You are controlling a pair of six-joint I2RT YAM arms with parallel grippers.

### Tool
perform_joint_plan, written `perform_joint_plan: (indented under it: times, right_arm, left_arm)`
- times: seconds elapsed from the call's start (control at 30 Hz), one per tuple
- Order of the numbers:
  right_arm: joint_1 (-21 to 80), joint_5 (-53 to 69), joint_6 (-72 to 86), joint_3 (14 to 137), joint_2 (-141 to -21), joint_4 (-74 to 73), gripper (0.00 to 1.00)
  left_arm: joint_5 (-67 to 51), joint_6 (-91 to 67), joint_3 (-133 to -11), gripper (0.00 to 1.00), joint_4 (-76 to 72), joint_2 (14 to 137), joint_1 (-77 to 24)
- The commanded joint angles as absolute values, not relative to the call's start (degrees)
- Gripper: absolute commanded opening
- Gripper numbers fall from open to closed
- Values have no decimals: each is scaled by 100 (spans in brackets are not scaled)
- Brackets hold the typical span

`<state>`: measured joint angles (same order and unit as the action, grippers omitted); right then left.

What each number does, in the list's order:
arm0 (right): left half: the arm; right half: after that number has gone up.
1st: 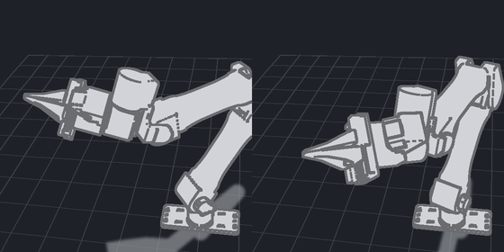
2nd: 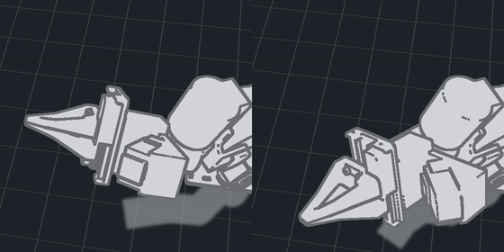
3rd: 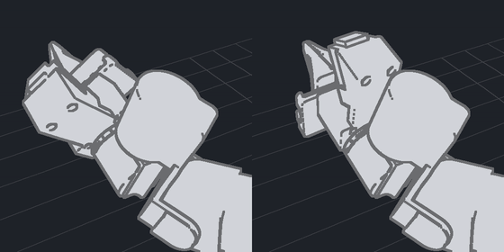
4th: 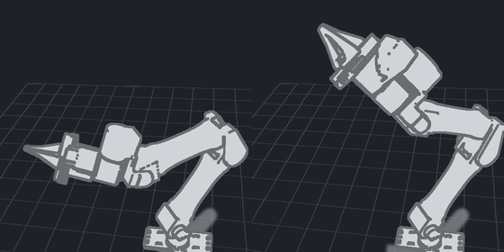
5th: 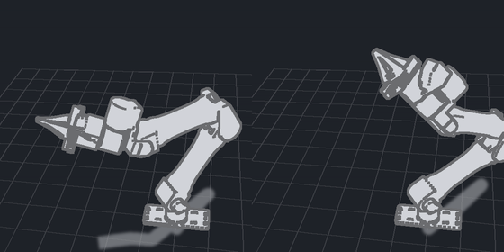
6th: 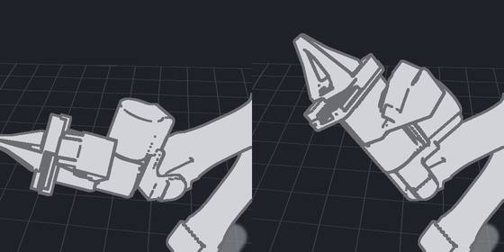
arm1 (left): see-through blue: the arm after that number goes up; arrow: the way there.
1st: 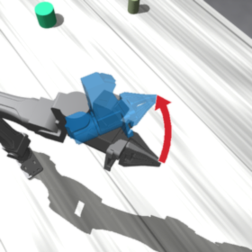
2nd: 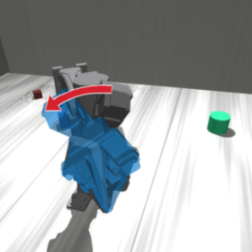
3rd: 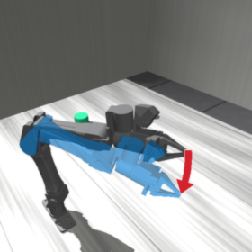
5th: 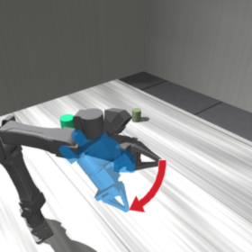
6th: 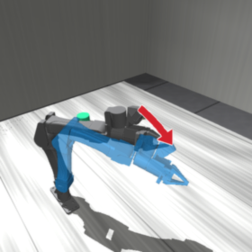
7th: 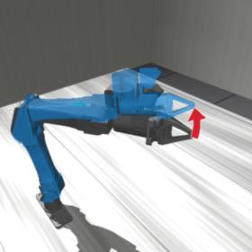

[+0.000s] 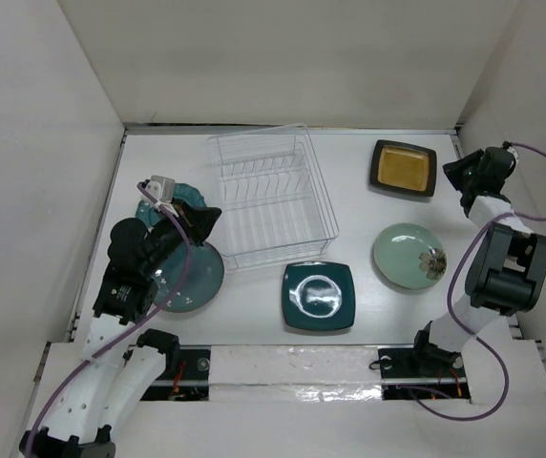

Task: Load the plates into the dish rack

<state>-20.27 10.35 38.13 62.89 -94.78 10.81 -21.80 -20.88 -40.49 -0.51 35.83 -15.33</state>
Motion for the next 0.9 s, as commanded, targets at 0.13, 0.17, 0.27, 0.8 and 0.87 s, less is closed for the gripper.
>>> perform_joint_plan:
  times: [0.13, 0.17, 0.27, 0.8, 0.87]
  right_arm:
    - [-2171, 685, 3649, 6372, -10193, 1468, 63]
    - [-2171, 738, 3613, 6442, -10282, 1407, 69]
    - [-2171, 1027, 3533, 6592, -10616, 1275, 74]
    - [-2338, 2302, 3480, 7540, -11952, 818, 67]
    - [-2338, 2425, 3524, 7725, -12102, 800, 66]
  left_arm:
    - [-2013, -1925, -4271, 0, -97, 3507, -1819]
    - [-2013, -1925, -4280, 0, -97, 3498, -1819]
    - [-1943, -1890, -4298, 3, -53, 3463, -1925]
    - [-1863, -1846, -4324, 8, -9, 3410, -2101]
    - [-1863, -1846, -4324, 9, -17, 3419, -2101]
